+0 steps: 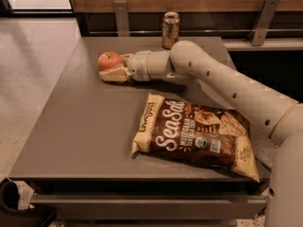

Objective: Pick apple

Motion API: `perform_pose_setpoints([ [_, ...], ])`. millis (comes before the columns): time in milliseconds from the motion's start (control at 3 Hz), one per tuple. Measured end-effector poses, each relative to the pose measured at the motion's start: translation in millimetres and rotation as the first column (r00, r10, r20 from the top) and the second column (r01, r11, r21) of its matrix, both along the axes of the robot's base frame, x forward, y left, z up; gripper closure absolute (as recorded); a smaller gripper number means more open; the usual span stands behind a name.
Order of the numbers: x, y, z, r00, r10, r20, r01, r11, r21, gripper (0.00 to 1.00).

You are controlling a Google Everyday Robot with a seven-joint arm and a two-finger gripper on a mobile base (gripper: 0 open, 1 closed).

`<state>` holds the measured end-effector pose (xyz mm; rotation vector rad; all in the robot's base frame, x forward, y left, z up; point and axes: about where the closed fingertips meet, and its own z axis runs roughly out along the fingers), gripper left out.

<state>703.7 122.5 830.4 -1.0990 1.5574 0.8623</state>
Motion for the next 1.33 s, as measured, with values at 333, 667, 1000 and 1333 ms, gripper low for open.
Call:
perform_pose_setpoints([
  [333,-0.6,1.7,-0.2,1.0000,0.003,-0.001,-0.003,1.000,0.000,1.00],
  [667,1.8,0.0,24.8,0.9997,0.020,0.017,-0.020,1.000,-0.007,1.00],
  [1000,1.6,-5.1,53.2,0.9983,0.026,0.052,-0.025,1.000,-0.018,1.00],
  [1333,-5.1,-16.5,89.6,0.9945,0.013,0.103,-0.011,1.000,-0.017,1.00],
])
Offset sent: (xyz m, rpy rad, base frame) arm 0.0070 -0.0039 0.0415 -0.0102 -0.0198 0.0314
